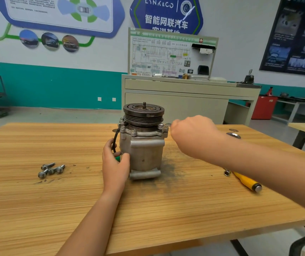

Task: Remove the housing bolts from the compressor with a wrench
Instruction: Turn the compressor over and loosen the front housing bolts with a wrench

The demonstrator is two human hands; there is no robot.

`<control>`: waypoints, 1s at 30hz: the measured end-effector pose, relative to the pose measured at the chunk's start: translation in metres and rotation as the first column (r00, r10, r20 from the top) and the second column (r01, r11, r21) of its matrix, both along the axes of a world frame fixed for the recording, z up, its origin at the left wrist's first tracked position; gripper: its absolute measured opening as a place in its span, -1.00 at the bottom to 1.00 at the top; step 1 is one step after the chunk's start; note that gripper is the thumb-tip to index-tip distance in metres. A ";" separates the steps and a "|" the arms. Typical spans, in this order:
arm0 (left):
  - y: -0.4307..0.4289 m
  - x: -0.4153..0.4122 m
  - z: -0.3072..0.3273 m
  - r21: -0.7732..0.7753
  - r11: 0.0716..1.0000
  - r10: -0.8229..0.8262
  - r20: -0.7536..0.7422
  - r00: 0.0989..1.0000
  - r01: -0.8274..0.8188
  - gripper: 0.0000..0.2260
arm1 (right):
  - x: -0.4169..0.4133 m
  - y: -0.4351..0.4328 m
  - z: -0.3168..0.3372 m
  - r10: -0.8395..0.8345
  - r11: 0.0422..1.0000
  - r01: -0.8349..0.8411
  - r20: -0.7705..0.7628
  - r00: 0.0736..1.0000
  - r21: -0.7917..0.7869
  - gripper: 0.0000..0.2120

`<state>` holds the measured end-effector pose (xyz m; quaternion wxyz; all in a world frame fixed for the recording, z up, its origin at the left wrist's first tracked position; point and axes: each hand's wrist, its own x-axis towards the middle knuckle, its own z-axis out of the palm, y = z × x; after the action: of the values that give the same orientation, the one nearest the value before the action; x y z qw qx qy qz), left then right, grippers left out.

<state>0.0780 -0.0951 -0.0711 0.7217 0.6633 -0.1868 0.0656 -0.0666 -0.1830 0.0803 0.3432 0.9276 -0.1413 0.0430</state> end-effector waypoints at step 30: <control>0.000 -0.001 0.000 0.003 1.000 -0.002 0.002 1.000 0.002 -0.50 | -0.009 -0.039 -0.016 -0.078 0.910 -0.076 0.348 0.934 0.408 -0.89</control>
<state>0.0774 -0.0954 -0.0707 0.7207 0.6640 -0.1883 0.0653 -0.0757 -0.2224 0.0644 0.1068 0.9557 -0.2075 0.1793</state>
